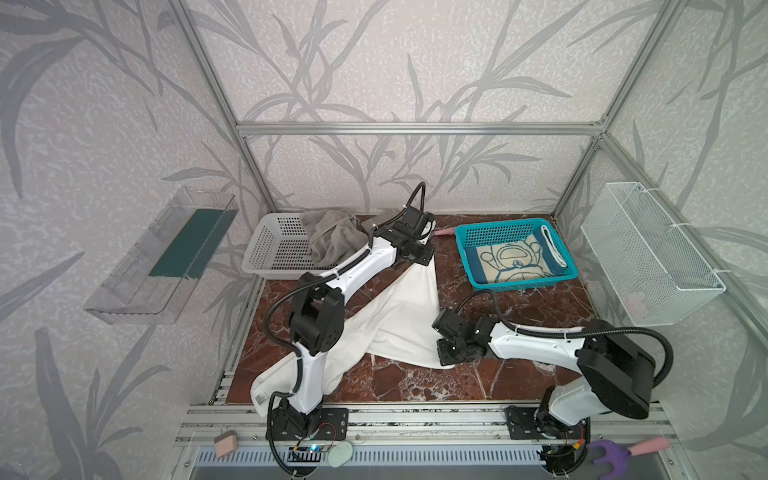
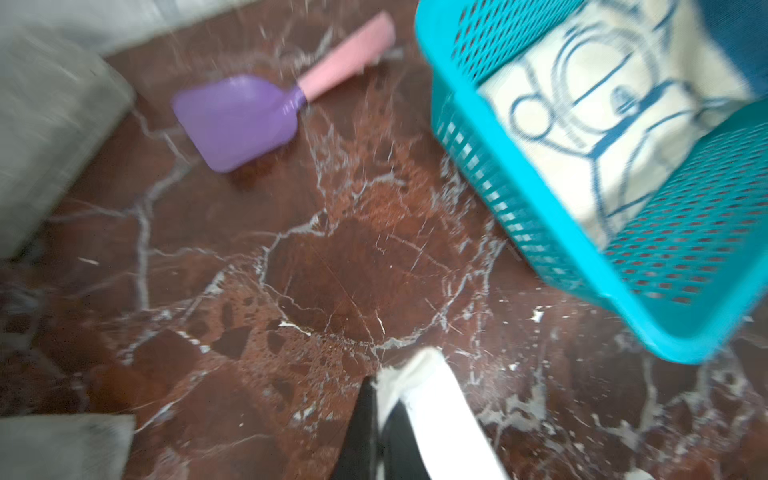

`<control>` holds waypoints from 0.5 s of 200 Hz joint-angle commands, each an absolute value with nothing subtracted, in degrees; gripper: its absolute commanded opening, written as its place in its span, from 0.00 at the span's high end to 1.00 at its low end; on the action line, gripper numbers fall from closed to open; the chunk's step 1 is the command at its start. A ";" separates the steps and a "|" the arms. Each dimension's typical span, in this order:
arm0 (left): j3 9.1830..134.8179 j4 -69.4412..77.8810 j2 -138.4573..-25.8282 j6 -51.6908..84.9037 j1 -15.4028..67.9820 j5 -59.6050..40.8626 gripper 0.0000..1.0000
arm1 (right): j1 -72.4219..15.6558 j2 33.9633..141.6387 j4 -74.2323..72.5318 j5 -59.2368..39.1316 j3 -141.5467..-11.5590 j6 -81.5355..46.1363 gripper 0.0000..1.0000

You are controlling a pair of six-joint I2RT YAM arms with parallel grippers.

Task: Fold and stack the towels
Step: 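Lift the white towel high with both grippers, spreading its corners apart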

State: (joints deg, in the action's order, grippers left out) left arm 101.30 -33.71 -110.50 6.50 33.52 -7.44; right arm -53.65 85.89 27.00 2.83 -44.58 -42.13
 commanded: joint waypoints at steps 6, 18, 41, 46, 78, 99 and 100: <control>101.50 -32.01 -99.19 2.02 33.00 -3.66 1.00 | -49.62 76.50 46.50 11.02 -53.02 -33.31 1.00; 102.36 -32.41 -95.03 1.00 33.00 -2.21 1.00 | -47.38 71.76 49.14 12.69 -56.98 -28.75 1.00; 106.34 -33.02 -87.85 1.26 32.91 -1.23 1.00 | -45.09 62.73 49.79 17.85 -64.48 -18.58 1.00; 107.42 -33.04 -86.43 1.60 32.93 -1.51 1.00 | -44.65 61.39 50.00 18.48 -66.55 -16.21 1.00; 110.39 -29.57 -77.46 3.99 33.06 -3.65 1.00 | -43.77 60.08 53.50 22.76 -86.63 -5.21 1.00; 112.47 -28.79 -73.93 3.68 34.09 -5.24 1.00 | -43.77 61.08 53.93 23.22 -97.84 1.22 1.00; 112.62 -28.85 -73.88 3.69 34.18 -5.34 1.00 | -43.77 61.13 53.90 23.25 -98.27 1.58 1.00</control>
